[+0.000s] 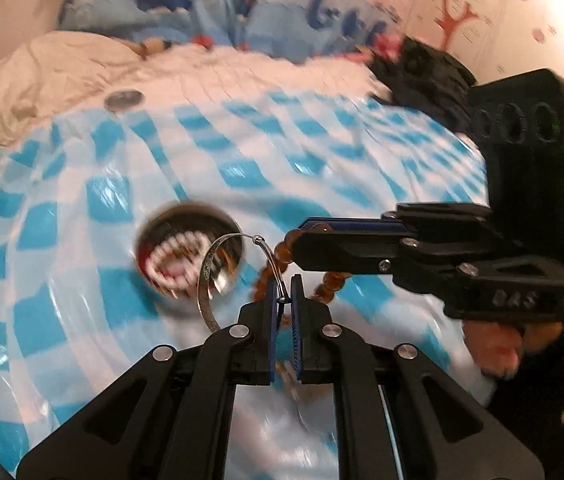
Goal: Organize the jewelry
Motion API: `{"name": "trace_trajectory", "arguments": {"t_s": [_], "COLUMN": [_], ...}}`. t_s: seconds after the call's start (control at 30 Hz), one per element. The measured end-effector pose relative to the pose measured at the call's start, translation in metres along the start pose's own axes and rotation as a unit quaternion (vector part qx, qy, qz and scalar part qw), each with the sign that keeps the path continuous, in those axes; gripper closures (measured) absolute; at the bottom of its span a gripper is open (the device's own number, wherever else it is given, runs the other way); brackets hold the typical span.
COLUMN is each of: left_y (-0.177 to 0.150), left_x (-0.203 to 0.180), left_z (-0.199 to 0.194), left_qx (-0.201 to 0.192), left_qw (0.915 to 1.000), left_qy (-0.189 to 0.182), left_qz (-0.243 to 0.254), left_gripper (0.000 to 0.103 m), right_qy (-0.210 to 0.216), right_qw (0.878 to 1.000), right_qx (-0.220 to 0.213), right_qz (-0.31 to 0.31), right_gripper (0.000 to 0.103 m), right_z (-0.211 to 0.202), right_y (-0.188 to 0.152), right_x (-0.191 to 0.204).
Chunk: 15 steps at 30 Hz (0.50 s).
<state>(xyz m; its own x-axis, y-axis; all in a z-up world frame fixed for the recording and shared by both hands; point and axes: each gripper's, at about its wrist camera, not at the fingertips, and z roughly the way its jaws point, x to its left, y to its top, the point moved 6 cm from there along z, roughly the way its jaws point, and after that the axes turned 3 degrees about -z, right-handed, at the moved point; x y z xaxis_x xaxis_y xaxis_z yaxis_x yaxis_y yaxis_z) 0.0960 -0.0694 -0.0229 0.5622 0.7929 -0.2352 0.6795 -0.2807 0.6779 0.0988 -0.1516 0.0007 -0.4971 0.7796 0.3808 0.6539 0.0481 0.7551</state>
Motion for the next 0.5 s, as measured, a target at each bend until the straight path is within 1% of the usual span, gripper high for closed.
{"name": "trace_trajectory", "arguments": {"t_s": [0.07,0.1,0.13,0.17,0.2,0.23,0.27,0.3,0.37,0.4,0.47,0.5], "left_y": [0.012,0.017,0.021,0.023,0.025,0.025,0.024,0.022,0.019,0.017,0.007,-0.001], "left_x": [0.009,0.014,0.023,0.03,0.037,0.047,0.052,0.056,0.061,0.063,0.06,0.055], "left_z": [0.005,0.01,0.016,0.021,0.025,0.026,0.027,0.026,0.017,0.015,0.011,0.012], "left_qx": [-0.017,-0.02,-0.021,-0.02,-0.022,-0.021,-0.013,-0.004,-0.007,-0.005,0.017,0.032], "left_qw": [0.9996,0.9991,0.9983,0.9973,0.9961,0.9937,0.9922,0.9911,0.9902,0.9901,0.9918,0.9934], "left_qy": [0.0,0.004,0.019,0.031,0.04,0.055,0.069,0.081,0.096,0.099,0.092,0.083], "left_qz": [-0.024,-0.036,-0.051,-0.063,-0.076,-0.095,-0.103,-0.105,-0.1,-0.1,-0.087,-0.071], "left_gripper": [0.096,0.091,0.084,0.063,0.046,0.043,0.043,0.043,0.043,0.042,0.042,0.042], "right_qy": [-0.01,-0.014,-0.016,-0.02,-0.027,-0.035,-0.038,-0.044,-0.043,-0.051,-0.061,-0.063], "right_qw": [1.0,1.0,1.0,1.0,1.0,0.999,0.999,0.998,0.998,0.997,0.996,0.996], "right_qx": [-0.007,-0.008,-0.009,-0.009,-0.004,0.01,0.02,0.025,0.024,0.031,0.042,0.056], "right_qz": [-0.003,-0.003,-0.004,-0.004,-0.005,-0.002,0.005,0.022,0.038,0.039,0.039,0.04], "right_gripper": [0.091,0.091,0.091,0.091,0.09,0.081,0.071,0.056,0.055,0.052,0.05,0.049], "right_z": [0.006,0.013,0.017,0.023,0.032,0.043,0.049,0.052,0.047,0.042,0.033,0.027], "right_y": [0.012,0.021,0.024,0.028,0.03,0.029,0.026,0.023,0.016,0.009,0.0,-0.009], "right_x": [-0.004,-0.008,-0.011,-0.015,-0.021,-0.027,-0.034,-0.043,-0.052,-0.056,-0.059,-0.06]}}
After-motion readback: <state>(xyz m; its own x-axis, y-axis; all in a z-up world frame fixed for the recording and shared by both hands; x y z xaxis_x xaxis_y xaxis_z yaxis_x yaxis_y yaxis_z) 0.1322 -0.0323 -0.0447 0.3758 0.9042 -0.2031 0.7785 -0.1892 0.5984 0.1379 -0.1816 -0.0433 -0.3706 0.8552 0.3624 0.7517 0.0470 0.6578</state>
